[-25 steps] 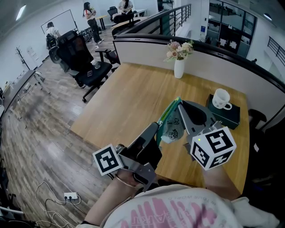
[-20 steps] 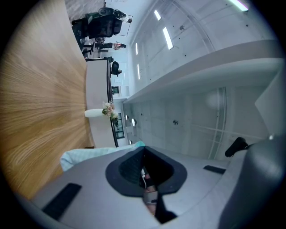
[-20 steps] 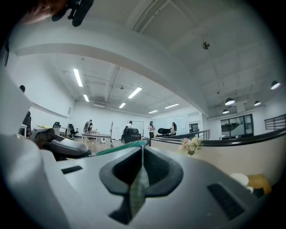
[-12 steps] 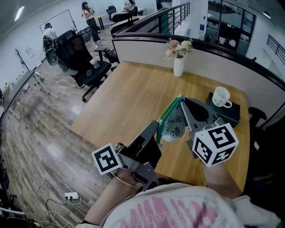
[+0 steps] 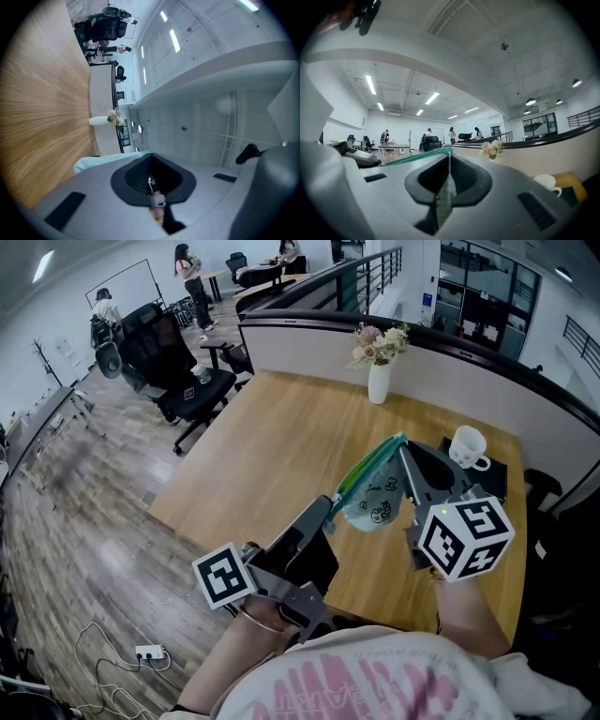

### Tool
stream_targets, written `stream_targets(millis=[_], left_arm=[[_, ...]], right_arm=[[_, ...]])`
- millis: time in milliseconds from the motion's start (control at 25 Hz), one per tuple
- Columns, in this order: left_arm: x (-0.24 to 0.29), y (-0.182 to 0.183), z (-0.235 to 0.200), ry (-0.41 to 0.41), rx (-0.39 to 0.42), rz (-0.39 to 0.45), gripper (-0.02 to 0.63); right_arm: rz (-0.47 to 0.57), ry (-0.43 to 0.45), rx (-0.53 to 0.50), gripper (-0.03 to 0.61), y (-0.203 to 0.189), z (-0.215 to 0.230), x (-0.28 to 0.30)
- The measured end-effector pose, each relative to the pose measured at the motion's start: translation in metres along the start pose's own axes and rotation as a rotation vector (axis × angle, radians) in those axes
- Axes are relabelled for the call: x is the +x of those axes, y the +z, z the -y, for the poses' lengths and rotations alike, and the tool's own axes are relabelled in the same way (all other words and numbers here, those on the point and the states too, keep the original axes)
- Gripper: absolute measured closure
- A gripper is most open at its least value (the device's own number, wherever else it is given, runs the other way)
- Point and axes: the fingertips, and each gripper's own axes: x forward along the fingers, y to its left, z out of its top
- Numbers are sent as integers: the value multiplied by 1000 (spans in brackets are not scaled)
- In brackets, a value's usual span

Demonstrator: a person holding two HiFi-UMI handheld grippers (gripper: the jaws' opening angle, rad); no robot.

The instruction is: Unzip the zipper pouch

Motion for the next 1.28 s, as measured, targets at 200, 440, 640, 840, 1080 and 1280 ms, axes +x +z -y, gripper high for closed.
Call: stream_targets(millis=[200,440,640,840,1080,1280], left_arm=[[2,0,-2,-5,-5,-5,609],[1,4,-1,-9,-1,-6,609],[-1,10,-3,-11,0,-10,609],[-5,17,0,-17,11,-9,609],[-16,24,6,-21,19,-15,609],[-38,32,2,12,41,-12,609]], right_arm=[[0,-14,3,568,-2,5,1],[4,-35,28,568,-1,11,1],[15,-54,17,568,1,11,4],[29,-75,26,568,4,11,2],[49,-99,49,568,8,7,-3],[30,-90,76,567,-7,-12,-5]])
